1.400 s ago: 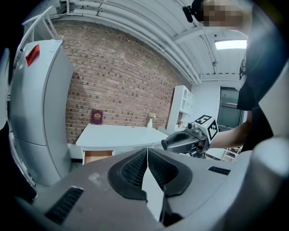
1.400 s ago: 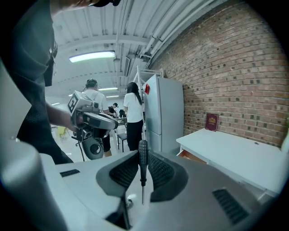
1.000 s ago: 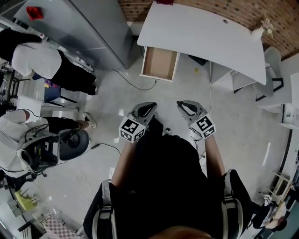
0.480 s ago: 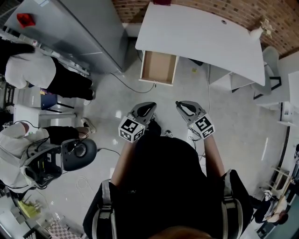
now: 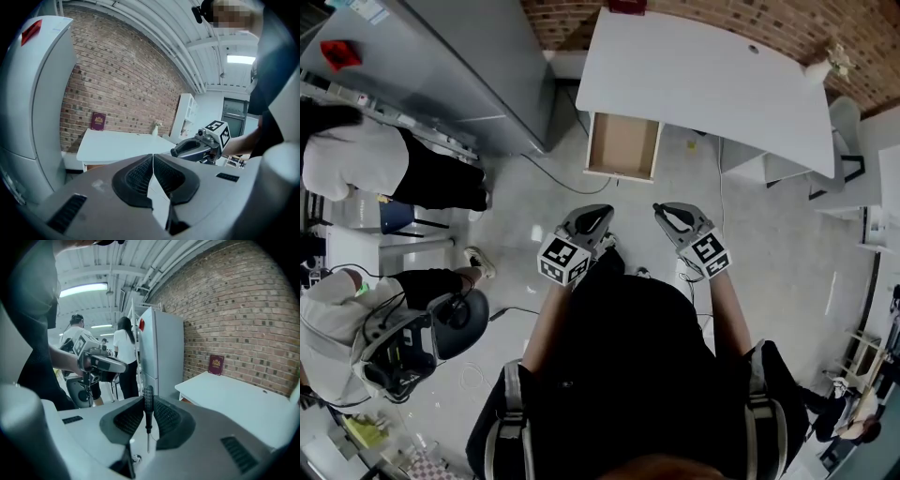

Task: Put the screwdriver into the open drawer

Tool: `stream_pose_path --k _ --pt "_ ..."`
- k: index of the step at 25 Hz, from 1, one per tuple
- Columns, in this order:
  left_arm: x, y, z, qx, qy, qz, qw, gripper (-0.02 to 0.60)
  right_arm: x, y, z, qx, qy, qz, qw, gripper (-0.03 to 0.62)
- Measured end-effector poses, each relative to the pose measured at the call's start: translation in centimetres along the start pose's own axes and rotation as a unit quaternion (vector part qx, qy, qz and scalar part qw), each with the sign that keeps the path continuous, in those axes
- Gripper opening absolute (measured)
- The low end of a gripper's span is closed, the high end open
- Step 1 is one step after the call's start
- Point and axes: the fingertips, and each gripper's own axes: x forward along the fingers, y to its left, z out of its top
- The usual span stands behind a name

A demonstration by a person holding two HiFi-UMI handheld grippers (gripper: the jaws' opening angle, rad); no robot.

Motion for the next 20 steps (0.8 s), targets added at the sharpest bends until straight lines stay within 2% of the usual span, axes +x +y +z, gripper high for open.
stream_pose_path --k 11,20 --pt "0.1 5.0 0.5 -0.001 0.007 -0.028 0.9996 0.017 4.3 -0.8 1.2 0.008 0.015 -0.019 1.000 0.121" --pt "0.0 7.1 0.5 0.003 0.010 -0.042 0.9990 0.017 6.2 -0.8 1.3 0.013 0.023 -0.029 0.999 0.121"
